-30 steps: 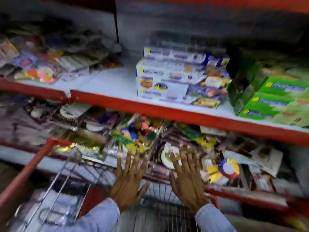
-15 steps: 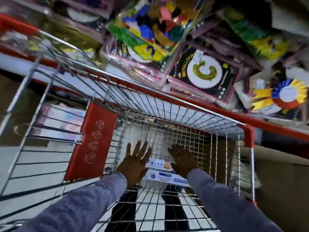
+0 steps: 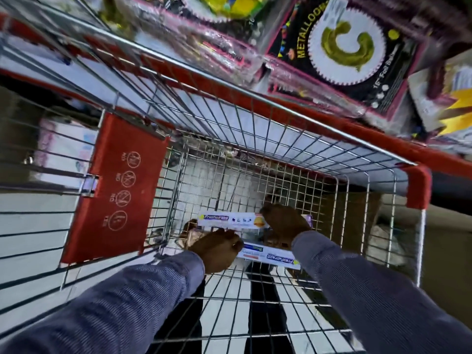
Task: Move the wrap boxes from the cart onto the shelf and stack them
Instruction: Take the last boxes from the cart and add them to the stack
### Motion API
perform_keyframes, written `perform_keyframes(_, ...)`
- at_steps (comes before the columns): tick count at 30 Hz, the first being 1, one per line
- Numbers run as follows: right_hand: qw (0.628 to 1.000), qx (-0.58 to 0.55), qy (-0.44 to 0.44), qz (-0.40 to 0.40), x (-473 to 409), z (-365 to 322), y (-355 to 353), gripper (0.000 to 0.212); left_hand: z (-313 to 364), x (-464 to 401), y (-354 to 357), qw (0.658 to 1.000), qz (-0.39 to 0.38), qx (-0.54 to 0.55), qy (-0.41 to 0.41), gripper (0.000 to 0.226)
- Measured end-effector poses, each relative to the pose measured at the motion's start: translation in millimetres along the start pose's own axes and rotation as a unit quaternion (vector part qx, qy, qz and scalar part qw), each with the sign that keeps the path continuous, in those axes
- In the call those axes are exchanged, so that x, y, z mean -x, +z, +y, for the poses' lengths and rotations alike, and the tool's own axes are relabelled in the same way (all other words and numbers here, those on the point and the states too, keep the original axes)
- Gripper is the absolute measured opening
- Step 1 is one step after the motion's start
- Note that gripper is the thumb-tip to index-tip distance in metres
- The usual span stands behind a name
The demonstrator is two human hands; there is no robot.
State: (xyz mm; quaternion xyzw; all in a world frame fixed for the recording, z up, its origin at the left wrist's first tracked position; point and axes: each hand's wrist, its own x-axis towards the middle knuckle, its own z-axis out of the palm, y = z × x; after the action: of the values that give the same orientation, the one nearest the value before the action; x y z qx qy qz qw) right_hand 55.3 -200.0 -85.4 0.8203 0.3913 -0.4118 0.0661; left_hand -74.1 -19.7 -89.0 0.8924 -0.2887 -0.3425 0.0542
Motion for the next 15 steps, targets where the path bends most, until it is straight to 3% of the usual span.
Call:
perform_keyframes(4,0.997,-0.042,0.015,0.060,9,3,-21,0.050,6,-17,7,0.998,-0.029,0.048,-0.038,0.045)
perform_keyframes(9,0.984,-0.080,0.028,0.158,43,-7,-73,0.055,5,-13,-14,0.993,0.011,0.094,-0.066,0.044)
perform_keyframes(15,0.952,-0.085,0.036,0.292,128,-20,-187,0.064,-2,54,-125,0.983,0.095,0.129,-0.091,0.066)
